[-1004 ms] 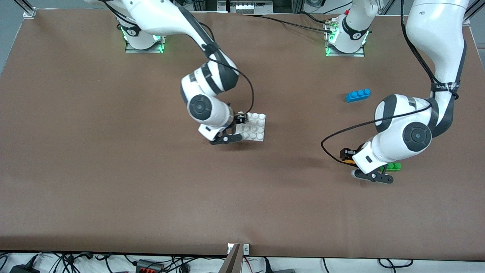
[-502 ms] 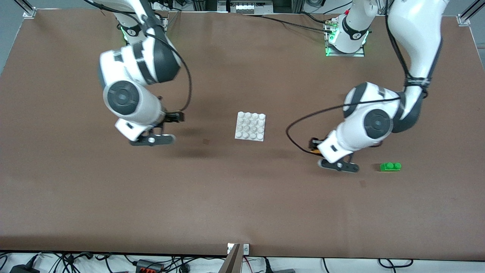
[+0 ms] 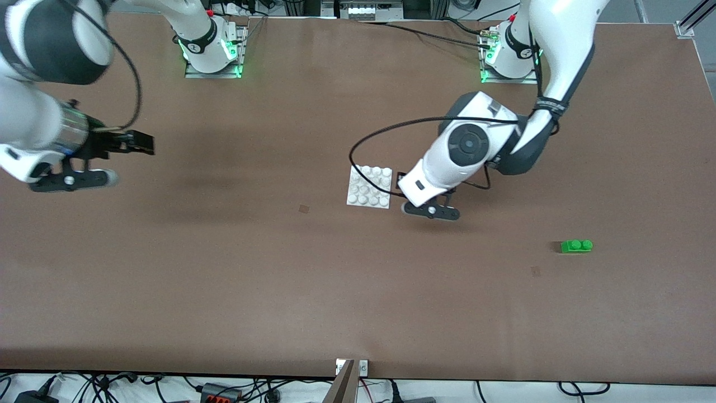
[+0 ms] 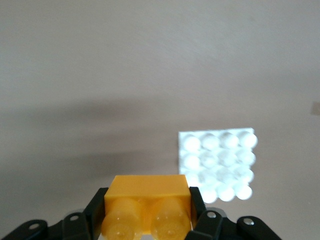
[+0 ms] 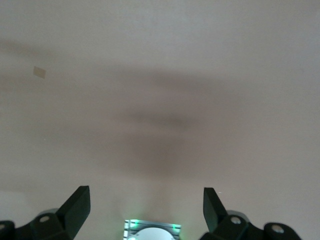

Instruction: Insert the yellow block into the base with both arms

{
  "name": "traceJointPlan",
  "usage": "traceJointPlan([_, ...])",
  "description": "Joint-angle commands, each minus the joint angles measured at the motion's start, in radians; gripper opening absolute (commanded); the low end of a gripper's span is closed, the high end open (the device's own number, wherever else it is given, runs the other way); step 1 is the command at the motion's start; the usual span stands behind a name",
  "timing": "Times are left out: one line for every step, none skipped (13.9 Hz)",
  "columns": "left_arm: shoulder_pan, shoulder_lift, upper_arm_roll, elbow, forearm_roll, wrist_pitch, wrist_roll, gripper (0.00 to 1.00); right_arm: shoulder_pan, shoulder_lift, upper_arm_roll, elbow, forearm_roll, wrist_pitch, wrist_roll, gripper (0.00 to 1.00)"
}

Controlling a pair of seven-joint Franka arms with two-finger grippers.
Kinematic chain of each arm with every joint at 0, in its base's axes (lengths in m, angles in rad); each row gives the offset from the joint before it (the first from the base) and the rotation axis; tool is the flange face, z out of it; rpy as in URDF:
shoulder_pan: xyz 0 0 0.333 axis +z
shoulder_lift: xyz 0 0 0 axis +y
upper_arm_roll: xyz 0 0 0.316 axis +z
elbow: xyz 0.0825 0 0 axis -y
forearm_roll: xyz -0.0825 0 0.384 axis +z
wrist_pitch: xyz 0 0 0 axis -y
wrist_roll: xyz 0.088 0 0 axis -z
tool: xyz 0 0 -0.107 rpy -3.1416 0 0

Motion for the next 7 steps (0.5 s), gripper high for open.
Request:
traceJointPlan([-0.126, 0.028, 0.038, 0.009, 0.094, 0.023, -0.113, 0.48, -0.082, -0.052, 0.058, -0.016, -0.020, -0.031, -0.040, 1.00])
traceJointPlan([-0.169, 0.043, 0.052, 0.009, 0.114, 0.058, -0.130, 0.48, -0.135, -0.055, 0.092, -0.013, -0.017, -0.078, -0.039, 1.00])
traceJointPlan([-0.203, 0.060, 0.083, 0.008, 0.118, 0.101, -0.137, 0.48, -0.207, -0.059, 0.156, -0.012, -0.011, -0.086, -0.042, 1.00])
traceJointPlan([-0.224, 0.075, 0.088, 0.008, 0.117, 0.125, -0.138, 0.48, -0.295, -0.085, 0.262, -0.012, -0.029, -0.088, -0.039, 1.00])
traceJointPlan([-0.229, 0.087, 0.088, 0.008, 0.118, 0.144, -0.138, 0.48, -0.368, -0.101, 0.348, -0.015, -0.073, -0.099, -0.037, 1.00])
traceJointPlan([-0.225, 0.094, 0.088, 0.000, 0.120, 0.168, -0.138, 0.48, -0.445, -0.124, 0.441, -0.030, -0.115, -0.102, -0.032, 1.00])
traceJointPlan([-0.220, 0.095, 0.088, -0.007, 0.121, 0.184, -0.138, 0.48, -0.523, -0.134, 0.539, -0.041, -0.150, -0.094, -0.022, 1.00])
